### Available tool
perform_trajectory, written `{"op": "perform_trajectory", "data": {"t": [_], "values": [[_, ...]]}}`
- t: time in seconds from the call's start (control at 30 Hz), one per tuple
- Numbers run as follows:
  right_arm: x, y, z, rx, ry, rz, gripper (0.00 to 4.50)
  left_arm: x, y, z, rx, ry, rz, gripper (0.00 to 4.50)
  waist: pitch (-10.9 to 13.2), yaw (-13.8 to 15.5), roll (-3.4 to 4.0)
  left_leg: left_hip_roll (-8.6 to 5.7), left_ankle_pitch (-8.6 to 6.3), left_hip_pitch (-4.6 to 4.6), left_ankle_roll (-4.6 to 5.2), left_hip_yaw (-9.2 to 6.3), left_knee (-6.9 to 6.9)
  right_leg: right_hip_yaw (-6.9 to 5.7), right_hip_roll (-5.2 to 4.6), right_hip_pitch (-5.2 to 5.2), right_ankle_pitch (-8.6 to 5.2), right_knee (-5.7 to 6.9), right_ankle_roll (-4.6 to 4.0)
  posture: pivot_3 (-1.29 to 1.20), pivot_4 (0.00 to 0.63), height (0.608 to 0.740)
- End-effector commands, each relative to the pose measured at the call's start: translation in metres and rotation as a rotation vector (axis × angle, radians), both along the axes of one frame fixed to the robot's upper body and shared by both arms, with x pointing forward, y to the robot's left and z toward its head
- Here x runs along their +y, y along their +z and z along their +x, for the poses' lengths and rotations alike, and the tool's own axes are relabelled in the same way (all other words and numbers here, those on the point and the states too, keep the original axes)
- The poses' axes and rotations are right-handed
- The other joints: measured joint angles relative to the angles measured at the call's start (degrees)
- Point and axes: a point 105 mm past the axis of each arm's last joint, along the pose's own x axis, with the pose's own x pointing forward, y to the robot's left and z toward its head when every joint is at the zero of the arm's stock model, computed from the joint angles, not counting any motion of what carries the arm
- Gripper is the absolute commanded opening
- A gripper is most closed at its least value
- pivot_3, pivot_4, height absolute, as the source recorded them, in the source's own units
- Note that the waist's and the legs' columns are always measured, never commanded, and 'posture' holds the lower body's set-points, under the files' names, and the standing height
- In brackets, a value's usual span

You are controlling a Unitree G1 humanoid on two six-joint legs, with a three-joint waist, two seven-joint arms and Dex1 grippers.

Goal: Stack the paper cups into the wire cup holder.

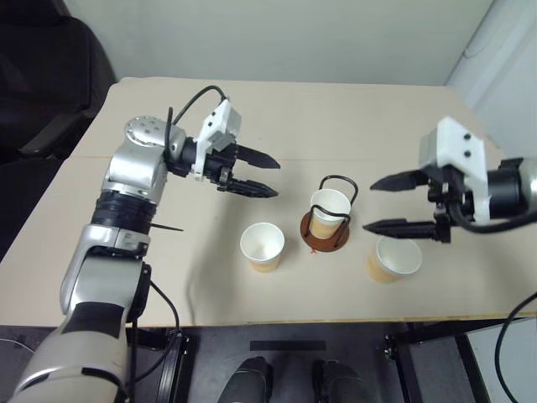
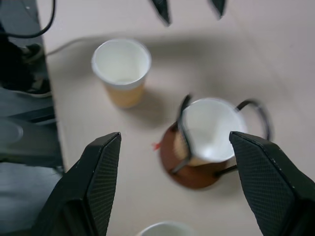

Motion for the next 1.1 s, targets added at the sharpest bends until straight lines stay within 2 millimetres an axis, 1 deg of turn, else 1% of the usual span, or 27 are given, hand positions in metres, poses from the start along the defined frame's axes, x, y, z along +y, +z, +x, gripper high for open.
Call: {"op": "perform_trajectory", "data": {"t": [0.03,0.17,0.37,0.67,0.73,0.87,1.07,1.1], "values": [[-0.002,-0.009,-0.012,-0.014,-0.021,-0.02,3.53,-0.004,0.025,-0.012,-0.05,-0.076,-0.01,3.29,0.0,-0.01,0.0,0.0,0.0,0.0,-0.01,0.0,0.0,0.0,0.0,0.0,0.0,0.01,0.0,0.0,0.15,0.74],[-0.008,-0.031,-0.018,0.018,-0.049,-0.075,3.53,-0.005,0.031,-0.021,-0.055,-0.112,0.01,3.29,0.0,0.03,0.0,-0.02,0.0,0.0,0.0,0.0,0.04,0.01,-0.01,0.02,0.0,0.01,0.01,0.0,0.15,0.74],[-0.022,-0.058,-0.022,0.071,-0.071,-0.171,3.53,-0.002,0.03,-0.018,-0.082,-0.107,0.055,3.29,0.0,0.15,0.0,-0.01,0.0,0.03,0.0,-0.01,0.05,0.01,-0.02,0.08,0.0,0.02,0.01,0.0,0.15,0.74],[-0.05,-0.077,-0.01,0.061,-0.121,-0.279,3.53,0.001,0.027,-0.017,-0.08,-0.104,0.068,3.29,0.0,0.09,-0.01,0.0,0.0,0.05,0.0,0.01,0.05,0.02,-0.02,0.08,0.01,0.05,0.03,0.0,0.15,0.74],[-0.054,-0.082,-0.007,0.061,-0.114,-0.302,3.53,0.001,0.027,-0.016,-0.082,-0.102,0.066,3.29,0.0,0.06,-0.01,-0.01,0.0,0.05,0.0,0.02,0.06,0.03,-0.03,0.08,0.02,0.05,0.04,0.0,0.15,0.74],[-0.049,-0.092,-0.005,0.066,-0.07,-0.312,3.53,0.002,0.027,-0.015,-0.085,-0.096,0.062,3.29,0.0,0.05,-0.01,0.0,0.0,0.06,0.0,0.02,0.06,0.03,-0.02,0.09,0.02,0.07,0.04,0.0,0.15,0.74],[-0.037,-0.097,-0.005,0.058,-0.007,-0.32,3.53,0.004,0.025,-0.014,-0.083,-0.088,0.063,3.29,0.0,-0.03,-0.01,0.0,0.0,0.06,0.01,0.03,0.09,0.03,-0.02,0.09,0.02,0.07,0.04,0.0,0.15,0.74],[-0.035,-0.097,-0.004,0.054,-0.002,-0.323,3.37,0.004,0.024,-0.014,-0.083,-0.088,0.064,3.29,0.0,-0.01,-0.01,0.0,0.0,0.06,0.01,0.03,0.1,0.03,-0.02,0.09,0.02,0.07,0.04,0.0,0.15,0.74]]}}
